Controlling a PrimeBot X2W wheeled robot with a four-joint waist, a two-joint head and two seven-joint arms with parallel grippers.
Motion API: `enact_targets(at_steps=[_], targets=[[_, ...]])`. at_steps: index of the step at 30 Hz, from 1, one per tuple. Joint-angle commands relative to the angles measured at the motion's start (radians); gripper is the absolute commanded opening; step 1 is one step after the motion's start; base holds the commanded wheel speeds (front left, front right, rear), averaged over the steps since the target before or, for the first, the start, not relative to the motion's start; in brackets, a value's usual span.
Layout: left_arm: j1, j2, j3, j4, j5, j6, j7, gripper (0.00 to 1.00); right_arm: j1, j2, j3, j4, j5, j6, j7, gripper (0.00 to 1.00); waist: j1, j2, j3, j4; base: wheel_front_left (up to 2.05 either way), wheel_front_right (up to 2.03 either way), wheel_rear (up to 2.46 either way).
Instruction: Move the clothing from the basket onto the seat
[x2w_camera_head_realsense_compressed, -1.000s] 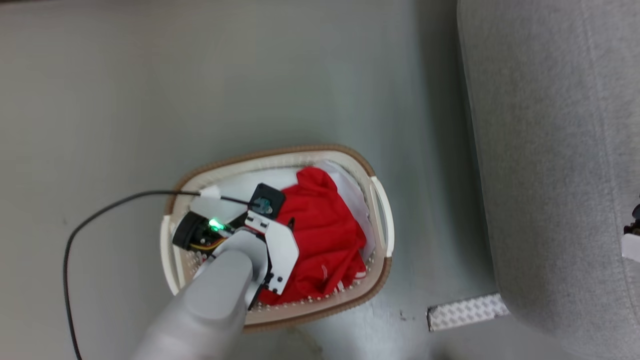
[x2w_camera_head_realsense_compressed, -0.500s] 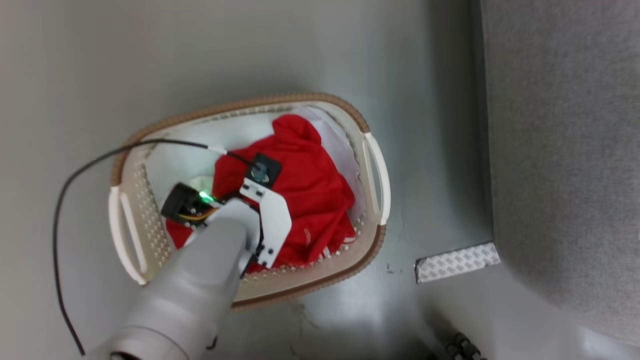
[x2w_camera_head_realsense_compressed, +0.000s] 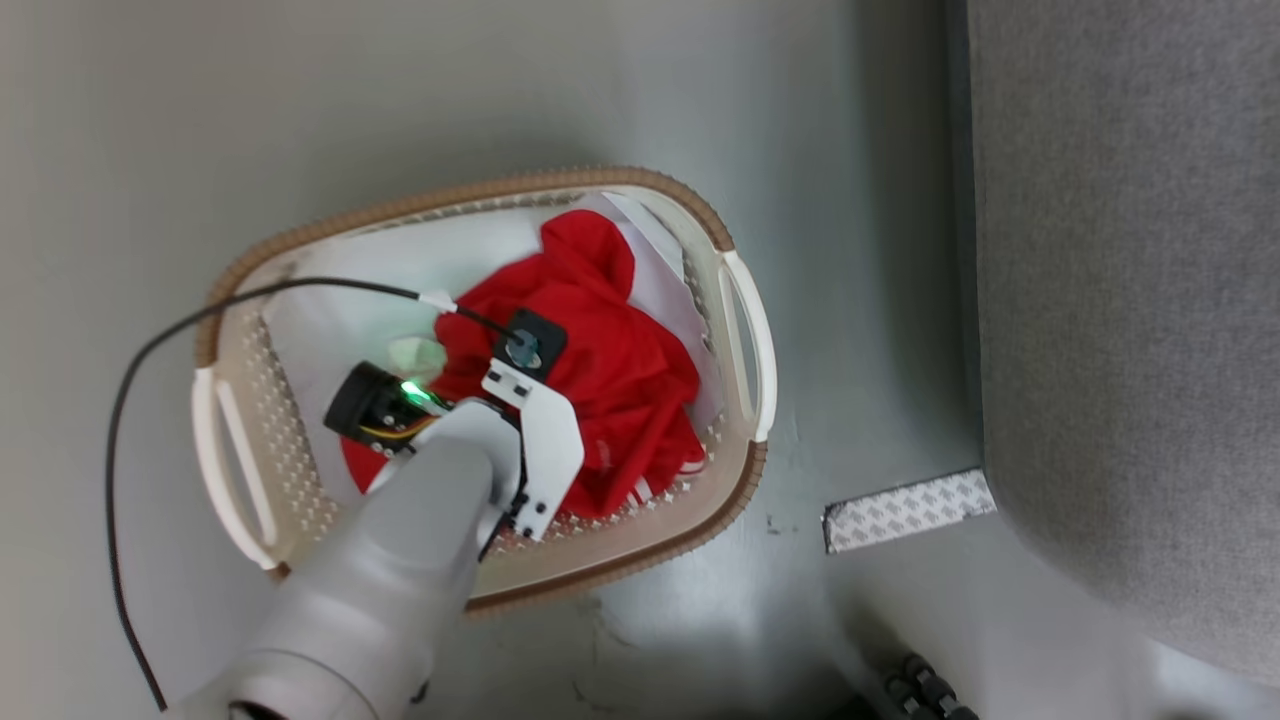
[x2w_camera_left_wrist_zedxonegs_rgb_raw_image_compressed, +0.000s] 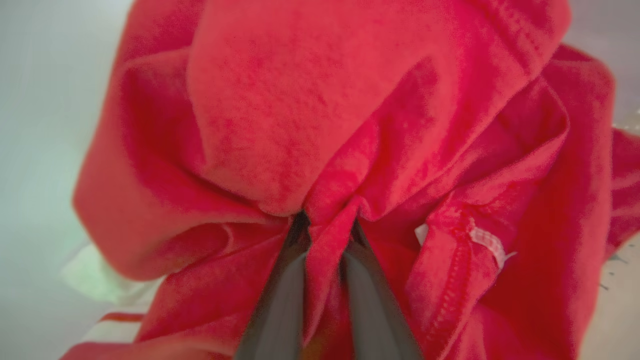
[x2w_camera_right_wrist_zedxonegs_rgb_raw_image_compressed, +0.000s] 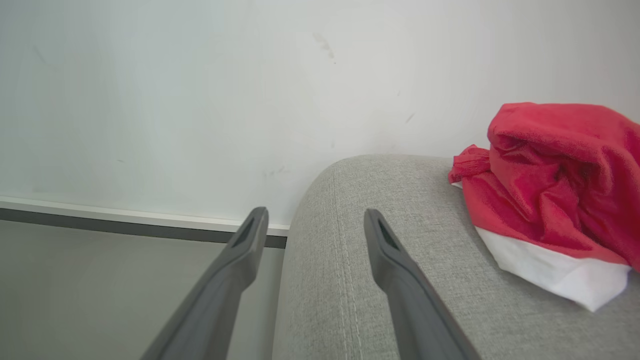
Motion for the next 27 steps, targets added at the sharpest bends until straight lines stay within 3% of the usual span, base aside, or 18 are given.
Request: enact_targets(at_steps=[1,18,27], targets=[[0.022,0.006,-0.005,-0.019,-0.020,-0.006,-0.015,0.00,-0.001,-0.003,0.000,0.010,-0.001,-0.002,0.001,1.00,-0.0001,0.0000,-0.036,0.016,0.00,0.00,0.00],[0.257,0.004,-0.062,-0.288,-0.259,0.023,-0.211,0.00,0.159,-0.044,0.005,0.122,-0.046,-0.002,0.001,1.00,-0.0001,0.0000,-0.494,0.171,0.00,0.00,0.00],[0.356,0.010,-0.051,-0.376,-0.318,0.051,-0.296,0.00,0.275,-0.038,0.014,0.175,-0.072,-0.002,0.001,1.00,-0.0001,0.0000,-0.712,0.240,0.00,0.00,0.00]])
